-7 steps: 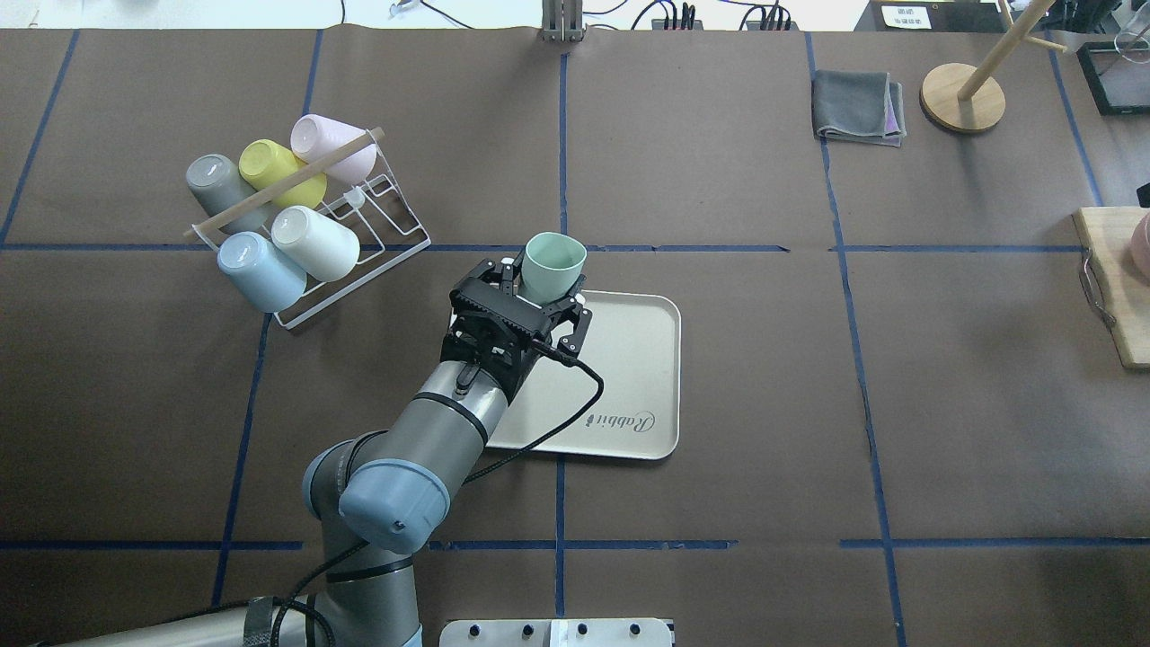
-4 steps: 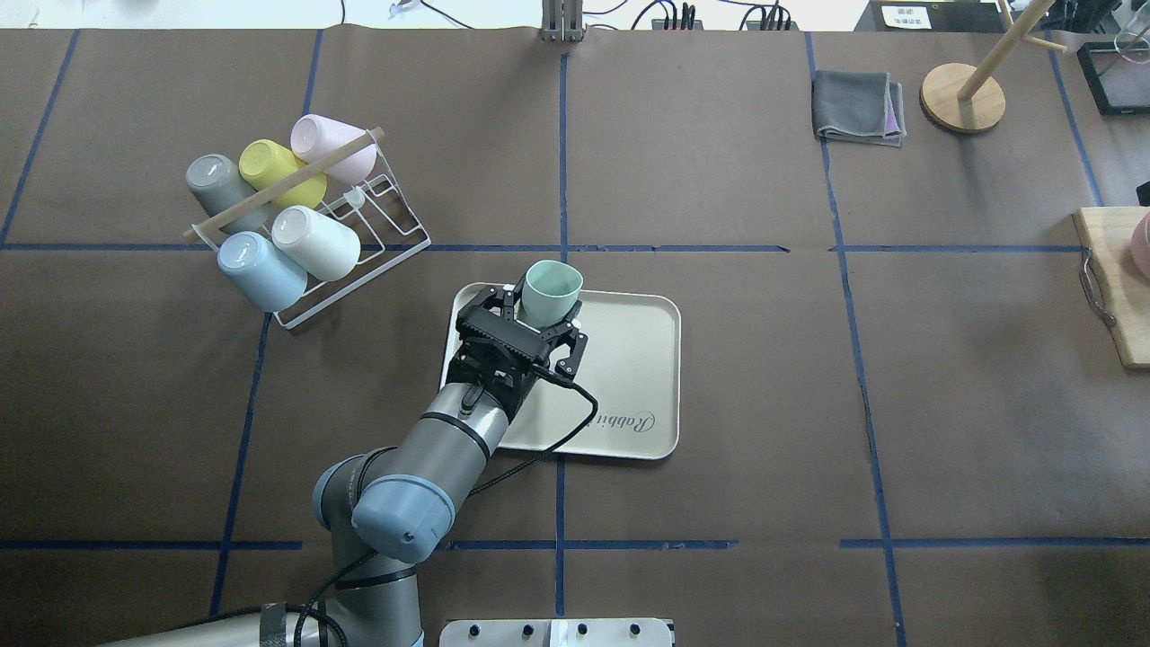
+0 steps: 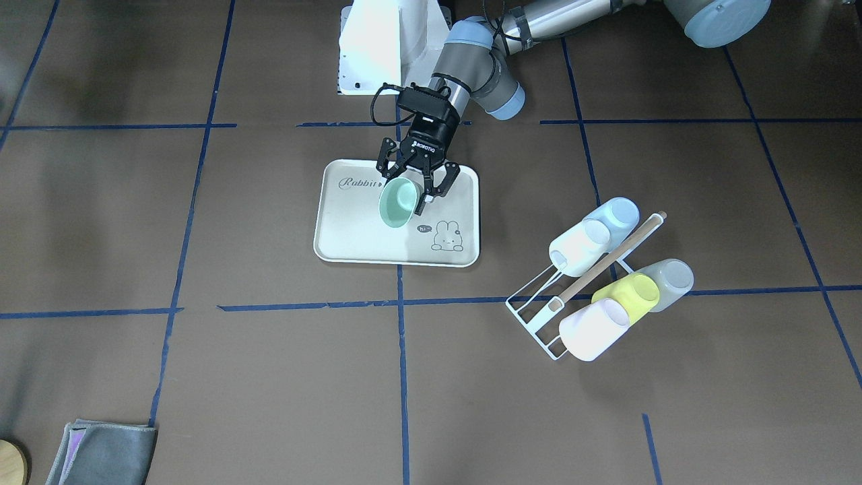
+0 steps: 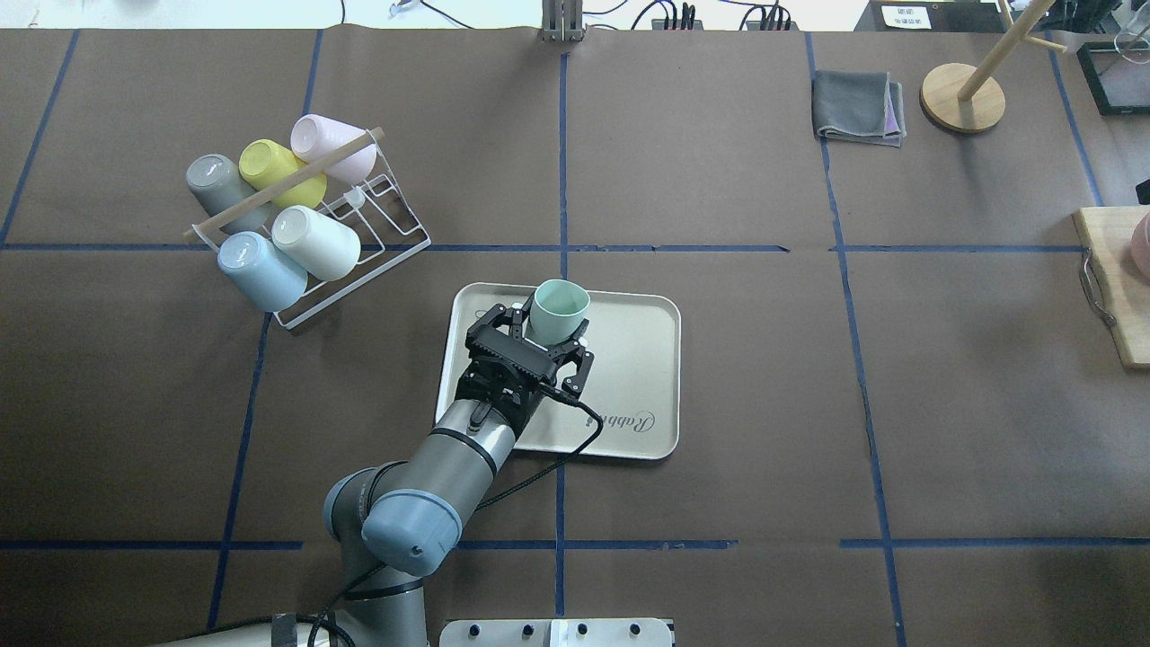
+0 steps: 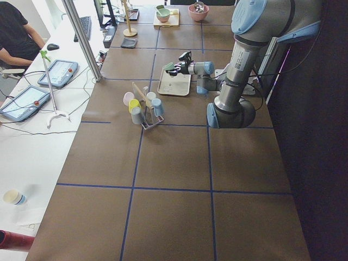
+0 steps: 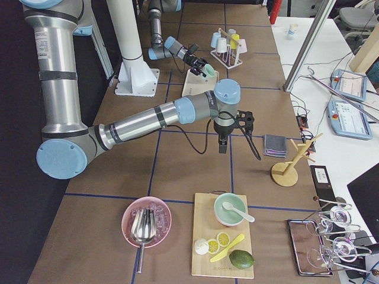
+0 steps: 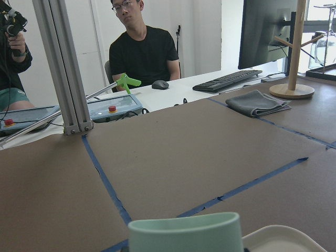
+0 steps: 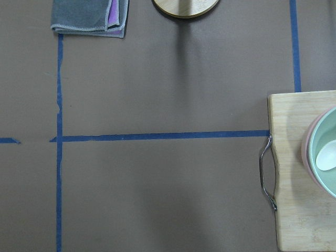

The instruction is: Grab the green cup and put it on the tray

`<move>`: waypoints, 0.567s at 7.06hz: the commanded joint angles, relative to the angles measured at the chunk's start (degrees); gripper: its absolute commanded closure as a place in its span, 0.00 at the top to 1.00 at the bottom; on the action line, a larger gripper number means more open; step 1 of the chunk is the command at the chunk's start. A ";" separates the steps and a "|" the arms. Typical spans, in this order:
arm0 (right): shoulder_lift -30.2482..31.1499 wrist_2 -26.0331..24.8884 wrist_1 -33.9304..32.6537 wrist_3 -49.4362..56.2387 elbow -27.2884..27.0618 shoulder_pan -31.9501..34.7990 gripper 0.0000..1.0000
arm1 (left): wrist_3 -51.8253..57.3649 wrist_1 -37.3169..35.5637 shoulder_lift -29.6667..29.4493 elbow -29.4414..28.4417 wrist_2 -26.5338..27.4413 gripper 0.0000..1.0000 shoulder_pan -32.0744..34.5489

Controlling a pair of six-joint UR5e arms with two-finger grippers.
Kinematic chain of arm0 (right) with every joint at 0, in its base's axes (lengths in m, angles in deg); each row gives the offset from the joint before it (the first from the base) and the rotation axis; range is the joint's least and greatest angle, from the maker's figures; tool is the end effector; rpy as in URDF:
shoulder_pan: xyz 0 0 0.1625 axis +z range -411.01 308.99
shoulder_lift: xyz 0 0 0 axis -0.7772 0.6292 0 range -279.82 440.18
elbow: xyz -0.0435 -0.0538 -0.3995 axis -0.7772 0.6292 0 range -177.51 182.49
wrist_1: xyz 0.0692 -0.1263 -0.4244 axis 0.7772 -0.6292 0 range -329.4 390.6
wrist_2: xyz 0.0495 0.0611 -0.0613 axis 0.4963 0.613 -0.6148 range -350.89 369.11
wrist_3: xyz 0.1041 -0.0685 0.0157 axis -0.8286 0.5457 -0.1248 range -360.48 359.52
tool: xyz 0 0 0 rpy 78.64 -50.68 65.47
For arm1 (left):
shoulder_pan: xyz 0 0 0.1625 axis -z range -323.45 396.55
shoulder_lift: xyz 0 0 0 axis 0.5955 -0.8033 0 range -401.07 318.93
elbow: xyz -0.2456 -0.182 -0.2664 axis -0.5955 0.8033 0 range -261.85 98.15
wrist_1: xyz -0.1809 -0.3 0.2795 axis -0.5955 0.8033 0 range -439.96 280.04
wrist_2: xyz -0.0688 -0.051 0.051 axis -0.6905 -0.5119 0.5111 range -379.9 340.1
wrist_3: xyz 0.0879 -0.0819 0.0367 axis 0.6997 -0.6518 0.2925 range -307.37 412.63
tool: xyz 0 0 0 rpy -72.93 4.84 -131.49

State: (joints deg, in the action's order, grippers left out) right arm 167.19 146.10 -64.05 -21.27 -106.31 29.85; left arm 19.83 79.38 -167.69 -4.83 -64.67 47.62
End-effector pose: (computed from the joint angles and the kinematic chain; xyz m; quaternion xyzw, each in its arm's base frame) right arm -0.0447 -0.5388 0.4611 0.0302 -0.4162 0.0330 0.9082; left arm 0.6609 -0.3559 0.2122 0.5948 0.4056 -0.0076 0.6940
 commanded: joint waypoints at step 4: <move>0.00 -0.06 0.00 -0.12 0.17 0.00 1.00 | -0.06 0.80 -1.69 -3.53 -0.05 0.70 -0.87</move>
State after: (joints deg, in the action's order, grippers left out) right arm 167.22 146.10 -64.05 -21.33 -106.20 29.85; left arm 19.77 80.17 -168.94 -7.52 -64.72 46.83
